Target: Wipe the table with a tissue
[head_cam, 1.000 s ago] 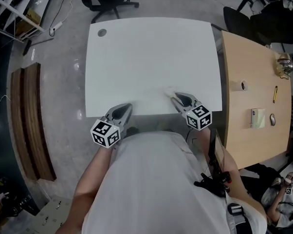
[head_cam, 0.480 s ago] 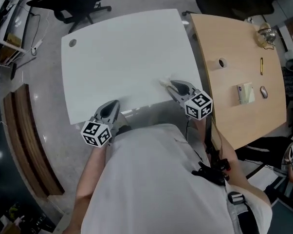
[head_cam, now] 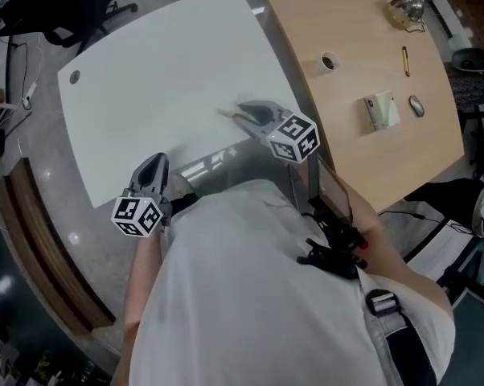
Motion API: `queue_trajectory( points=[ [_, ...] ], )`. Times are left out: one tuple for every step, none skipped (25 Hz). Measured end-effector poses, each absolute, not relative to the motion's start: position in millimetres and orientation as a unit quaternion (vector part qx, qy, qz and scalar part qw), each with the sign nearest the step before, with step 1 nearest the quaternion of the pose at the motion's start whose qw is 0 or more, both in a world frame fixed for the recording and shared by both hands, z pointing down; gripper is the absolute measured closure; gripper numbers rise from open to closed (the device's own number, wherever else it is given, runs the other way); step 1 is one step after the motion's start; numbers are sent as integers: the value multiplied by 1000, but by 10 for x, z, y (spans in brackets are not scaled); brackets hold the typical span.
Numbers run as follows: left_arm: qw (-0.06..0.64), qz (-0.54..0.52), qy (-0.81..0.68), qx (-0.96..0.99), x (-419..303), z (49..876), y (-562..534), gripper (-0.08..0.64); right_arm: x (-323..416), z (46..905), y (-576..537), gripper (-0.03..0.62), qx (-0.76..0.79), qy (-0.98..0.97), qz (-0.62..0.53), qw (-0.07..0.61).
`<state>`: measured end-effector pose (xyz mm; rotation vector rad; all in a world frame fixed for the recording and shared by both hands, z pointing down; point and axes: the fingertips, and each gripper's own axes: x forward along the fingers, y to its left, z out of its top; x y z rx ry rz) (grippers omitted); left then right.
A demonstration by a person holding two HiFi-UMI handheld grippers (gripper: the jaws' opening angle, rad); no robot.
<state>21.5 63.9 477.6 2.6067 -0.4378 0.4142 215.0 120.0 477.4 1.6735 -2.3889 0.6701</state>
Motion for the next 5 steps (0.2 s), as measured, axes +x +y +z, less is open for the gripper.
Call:
queue_trajectory(
  points=[
    [233,152,-156,948,241,4797,674,552,2169,4783,1235,502,559,-794,226,73],
    [235,153,-153,948,274,4815,714,552,2194,4796,1283,502,561,-792,229,73],
    [237,154,-148,948,311,4827,756,552,2222,4808,1336,502,563,-790,232,74],
    [240,154,-145,948,347,4834,796,552,2250,4819,1389,502,565,-787,234,75],
    [242,153,-141,948,383,4841,836,552,2277,4830,1442,502,567,-785,237,77]
  ],
)
